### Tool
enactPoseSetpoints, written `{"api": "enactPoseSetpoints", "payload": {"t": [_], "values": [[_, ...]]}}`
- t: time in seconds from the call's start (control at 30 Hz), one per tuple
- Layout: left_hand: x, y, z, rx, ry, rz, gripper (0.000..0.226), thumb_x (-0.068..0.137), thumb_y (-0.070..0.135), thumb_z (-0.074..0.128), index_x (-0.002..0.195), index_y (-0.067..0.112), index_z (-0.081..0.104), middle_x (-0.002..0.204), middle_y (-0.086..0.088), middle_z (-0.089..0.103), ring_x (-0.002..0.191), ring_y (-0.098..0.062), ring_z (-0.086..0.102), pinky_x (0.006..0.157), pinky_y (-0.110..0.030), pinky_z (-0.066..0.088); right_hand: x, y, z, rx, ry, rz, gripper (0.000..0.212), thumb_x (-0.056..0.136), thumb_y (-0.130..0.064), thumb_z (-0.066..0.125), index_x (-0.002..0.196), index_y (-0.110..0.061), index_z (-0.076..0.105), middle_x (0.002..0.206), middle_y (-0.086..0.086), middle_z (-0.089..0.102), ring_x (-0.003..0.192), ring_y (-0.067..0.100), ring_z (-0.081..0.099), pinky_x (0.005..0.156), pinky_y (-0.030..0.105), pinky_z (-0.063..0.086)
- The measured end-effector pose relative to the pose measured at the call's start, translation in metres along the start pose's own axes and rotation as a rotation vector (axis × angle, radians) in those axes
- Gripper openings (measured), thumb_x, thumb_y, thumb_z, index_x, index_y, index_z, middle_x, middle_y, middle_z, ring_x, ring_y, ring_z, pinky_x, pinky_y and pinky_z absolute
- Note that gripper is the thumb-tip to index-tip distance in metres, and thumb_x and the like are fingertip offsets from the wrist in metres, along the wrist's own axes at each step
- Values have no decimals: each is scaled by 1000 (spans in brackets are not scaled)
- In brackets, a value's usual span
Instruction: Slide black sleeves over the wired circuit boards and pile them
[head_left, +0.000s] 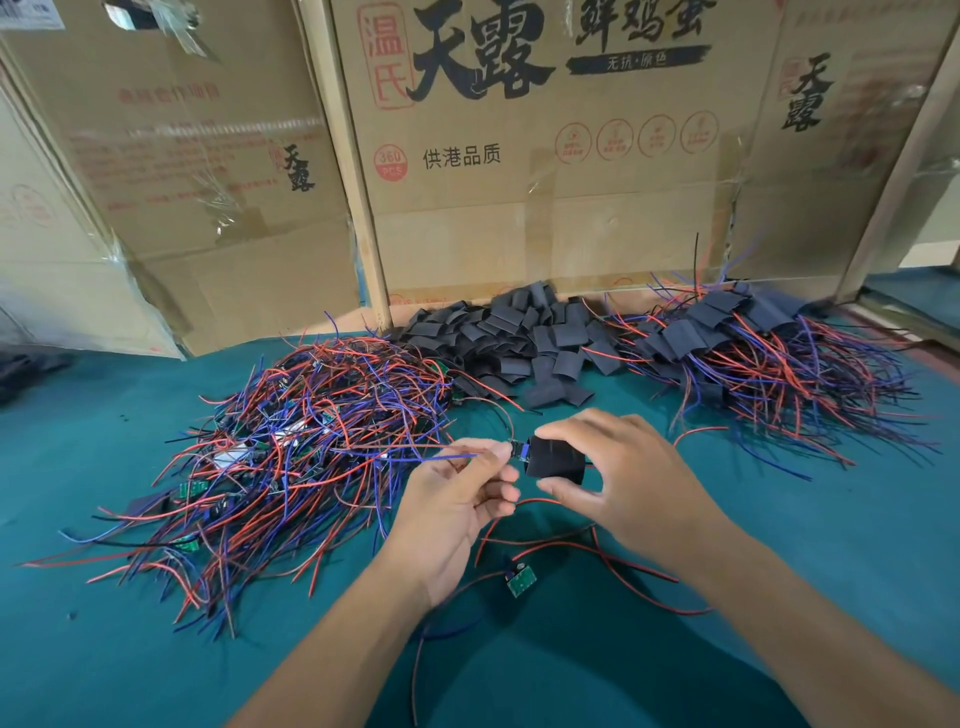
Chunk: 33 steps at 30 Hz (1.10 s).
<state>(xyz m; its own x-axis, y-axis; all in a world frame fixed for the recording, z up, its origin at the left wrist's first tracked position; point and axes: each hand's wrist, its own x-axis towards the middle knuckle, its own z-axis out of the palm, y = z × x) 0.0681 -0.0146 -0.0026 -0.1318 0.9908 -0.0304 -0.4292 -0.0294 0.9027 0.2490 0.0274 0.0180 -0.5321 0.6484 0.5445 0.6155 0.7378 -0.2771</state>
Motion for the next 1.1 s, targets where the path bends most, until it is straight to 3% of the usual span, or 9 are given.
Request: {"api": "enactPoseSetpoints", "payload": {"t": [0.2, 0.33, 0.53, 1.1], "values": [[0, 0, -1, -9, 12, -29, 22, 75, 17, 74, 87, 3, 62, 67, -5, 56, 55, -14, 50, 52, -21, 44, 0, 1, 1, 8, -3, 23, 38, 78, -28, 81, 113, -21, 69, 103, -4, 68, 87, 14, 52, 77, 26, 37], [1, 0, -2, -24, 22, -70, 19, 73, 17, 75, 83, 5, 63, 67, -5, 55, 54, -14, 50, 50, -21, 44, -1, 4, 3, 60, -45, 78, 37, 84, -36, 73, 119, -27, 64, 111, -10, 62, 94, 21, 57, 85, 36, 46], [1, 1, -2, -49, 35, -163, 17, 71, 20, 77, 76, 10, 64, 66, -3, 57, 53, -13, 52, 50, -21, 46, -1, 7, 4, 125, -37, 78, 36, 85, -36, 71, 118, -24, 63, 109, -9, 61, 96, 18, 60, 82, 42, 51], [-2, 8, -3, -55, 34, -324, 15, 73, 21, 76, 71, 12, 64, 66, -2, 54, 51, -10, 47, 47, -18, 45, -3, 7, 6, 182, -69, 24, 38, 91, -31, 69, 126, -17, 61, 118, -5, 58, 101, 16, 58, 87, 38, 48]]}}
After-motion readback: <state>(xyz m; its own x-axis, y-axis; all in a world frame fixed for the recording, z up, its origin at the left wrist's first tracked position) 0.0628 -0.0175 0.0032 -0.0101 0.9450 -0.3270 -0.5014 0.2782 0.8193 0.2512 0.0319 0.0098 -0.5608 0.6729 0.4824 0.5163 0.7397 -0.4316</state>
